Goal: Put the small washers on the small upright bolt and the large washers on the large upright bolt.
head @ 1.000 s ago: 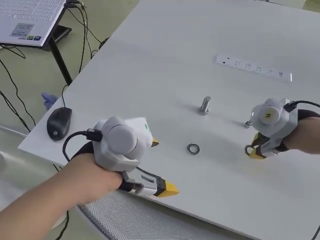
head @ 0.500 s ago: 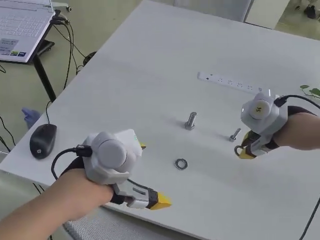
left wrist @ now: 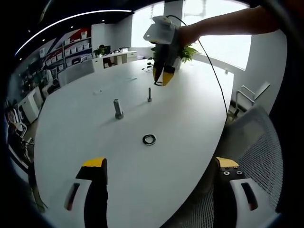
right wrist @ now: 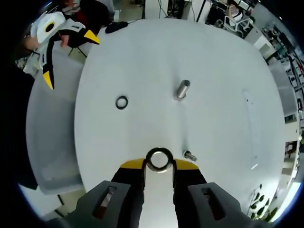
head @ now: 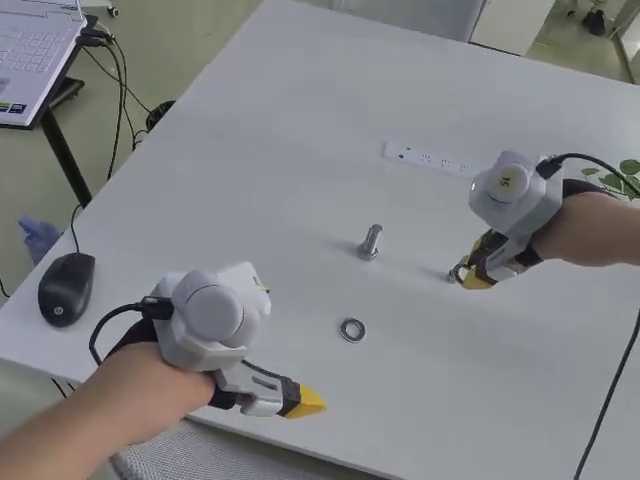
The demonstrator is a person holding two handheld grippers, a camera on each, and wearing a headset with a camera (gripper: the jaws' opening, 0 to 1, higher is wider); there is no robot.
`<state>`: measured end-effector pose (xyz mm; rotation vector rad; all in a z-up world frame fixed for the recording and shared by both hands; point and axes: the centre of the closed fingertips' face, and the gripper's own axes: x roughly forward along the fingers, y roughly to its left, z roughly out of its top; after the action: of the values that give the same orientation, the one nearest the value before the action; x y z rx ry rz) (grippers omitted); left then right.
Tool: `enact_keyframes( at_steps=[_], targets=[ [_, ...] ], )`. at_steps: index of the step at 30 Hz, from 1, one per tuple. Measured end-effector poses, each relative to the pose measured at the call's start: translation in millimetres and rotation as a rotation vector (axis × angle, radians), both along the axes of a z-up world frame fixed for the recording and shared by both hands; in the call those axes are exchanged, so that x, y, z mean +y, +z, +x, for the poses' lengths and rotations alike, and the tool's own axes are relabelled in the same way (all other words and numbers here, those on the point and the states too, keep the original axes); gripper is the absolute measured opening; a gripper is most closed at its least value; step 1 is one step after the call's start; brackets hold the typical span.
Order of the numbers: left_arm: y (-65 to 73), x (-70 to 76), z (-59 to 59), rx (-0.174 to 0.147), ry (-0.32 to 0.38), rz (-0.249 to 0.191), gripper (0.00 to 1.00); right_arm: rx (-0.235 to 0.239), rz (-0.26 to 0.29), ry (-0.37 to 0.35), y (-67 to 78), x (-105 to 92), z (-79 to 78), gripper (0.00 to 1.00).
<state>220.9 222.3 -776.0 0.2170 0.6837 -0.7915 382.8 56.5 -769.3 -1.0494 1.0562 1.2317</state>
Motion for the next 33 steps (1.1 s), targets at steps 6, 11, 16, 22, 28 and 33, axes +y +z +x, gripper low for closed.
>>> enact_keyframes(
  at_steps=[6, 11, 16, 22, 28, 33],
  targets=[
    [-6.5, 2.0, -0.3, 0.020, -0.003, -0.003, 0.92, 0.003, 0.004, -0.001, 0.5, 8.6, 10.8, 0.22],
    [-9.7, 3.2, 1.4, 0.026, 0.000, -0.001, 0.92, 0.004, 0.005, -0.007, -0.3, 14.3, 28.1, 0.22],
    [-9.5, 0.3, 3.6, 0.024, 0.001, -0.012, 0.91, -0.004, 0.005, 0.005, 1.6, 24.4, 36.8, 0.22],
    [-12.7, 1.0, 5.6, 0.030, 0.009, -0.016, 0.91, -0.006, 0.005, 0.024, -0.8, 40.2, 43.1, 0.22],
    [-14.8, 1.6, 5.6, 0.035, 0.005, -0.014, 0.91, -0.009, 0.014, 0.037, -3.5, 59.1, 53.2, 0.22],
    [-12.3, 1.9, 9.5, 0.028, 0.005, -0.023, 0.89, -0.017, 0.011, 0.052, -6.4, 70.5, 59.4, 0.22]
  ],
)
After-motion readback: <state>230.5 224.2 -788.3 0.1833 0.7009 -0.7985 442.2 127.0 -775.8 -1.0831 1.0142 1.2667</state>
